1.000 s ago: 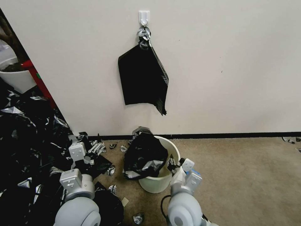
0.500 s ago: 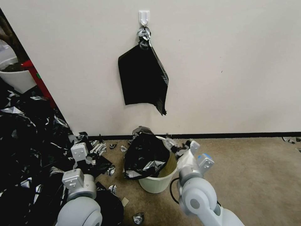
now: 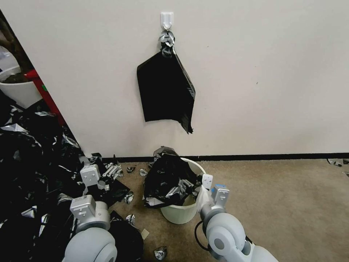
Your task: Place a trash bag onto the trash bin.
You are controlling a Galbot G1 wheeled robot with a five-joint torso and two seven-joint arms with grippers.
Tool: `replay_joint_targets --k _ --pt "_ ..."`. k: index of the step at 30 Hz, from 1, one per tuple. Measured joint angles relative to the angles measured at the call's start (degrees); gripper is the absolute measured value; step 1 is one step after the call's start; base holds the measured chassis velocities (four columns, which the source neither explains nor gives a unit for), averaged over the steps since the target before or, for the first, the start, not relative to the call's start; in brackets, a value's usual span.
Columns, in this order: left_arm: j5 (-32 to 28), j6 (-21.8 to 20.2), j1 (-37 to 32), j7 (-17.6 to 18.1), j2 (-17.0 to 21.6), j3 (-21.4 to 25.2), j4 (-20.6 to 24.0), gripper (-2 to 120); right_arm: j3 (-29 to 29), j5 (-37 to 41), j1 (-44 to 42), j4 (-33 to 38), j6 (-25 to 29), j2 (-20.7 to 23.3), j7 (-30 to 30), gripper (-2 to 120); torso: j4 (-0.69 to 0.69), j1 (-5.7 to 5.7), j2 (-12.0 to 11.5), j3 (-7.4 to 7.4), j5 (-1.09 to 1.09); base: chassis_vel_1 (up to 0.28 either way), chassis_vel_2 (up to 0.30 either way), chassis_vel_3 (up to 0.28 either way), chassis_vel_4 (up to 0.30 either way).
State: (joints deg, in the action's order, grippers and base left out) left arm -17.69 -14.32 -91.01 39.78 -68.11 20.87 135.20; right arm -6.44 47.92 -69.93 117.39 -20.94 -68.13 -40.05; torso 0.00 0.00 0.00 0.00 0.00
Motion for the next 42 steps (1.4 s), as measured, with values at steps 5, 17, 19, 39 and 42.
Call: replay_joint_targets --k 5,17,19,39,42 --pt "-0.06 0.0 -0.1 0.02 0.11 0.43 -0.02 100 -0.45 -1.02 0.11 -1.12 -0.71 -0.28 -0.13 41 0.0 0.0 0.0 0.0 0.0 0.0 0.0 0.0 0.0" --pt "-1.84 0.05 1.68 0.05 0.36 0.57 -2.02 100 -1.29 -2.79 0.05 -0.6 1.89 -1.17 0.21 0 0.0 0.0 0.0 0.0 0.0 0.0 0.0 0.0 0.0" --pt "-4.26 0.01 2.6 -0.51 0.73 0.55 -2.84 100 -1.51 -3.0 -0.17 -0.6 2.99 -1.17 0.49 0 0.0 0.0 0.0 0.0 0.0 0.0 0.0 0.0 0.0" --pt "-23.01 -10.74 15.17 -9.34 0.65 -6.77 -12.25 100 -3.57 -3.05 -3.71 4.67 9.09 -2.52 3.46 0 -0.01 0.0 0.0 0.0 0.01 0.0 0.0 0.0 0.0" --pt "-22.86 -11.97 15.46 -9.64 -0.5 -7.85 -13.09 100 -3.58 -3.3 -4.1 4.69 9.09 -2.7 3.57 0 0.0 0.0 0.0 0.0 0.01 0.0 0.0 0.0 0.0"
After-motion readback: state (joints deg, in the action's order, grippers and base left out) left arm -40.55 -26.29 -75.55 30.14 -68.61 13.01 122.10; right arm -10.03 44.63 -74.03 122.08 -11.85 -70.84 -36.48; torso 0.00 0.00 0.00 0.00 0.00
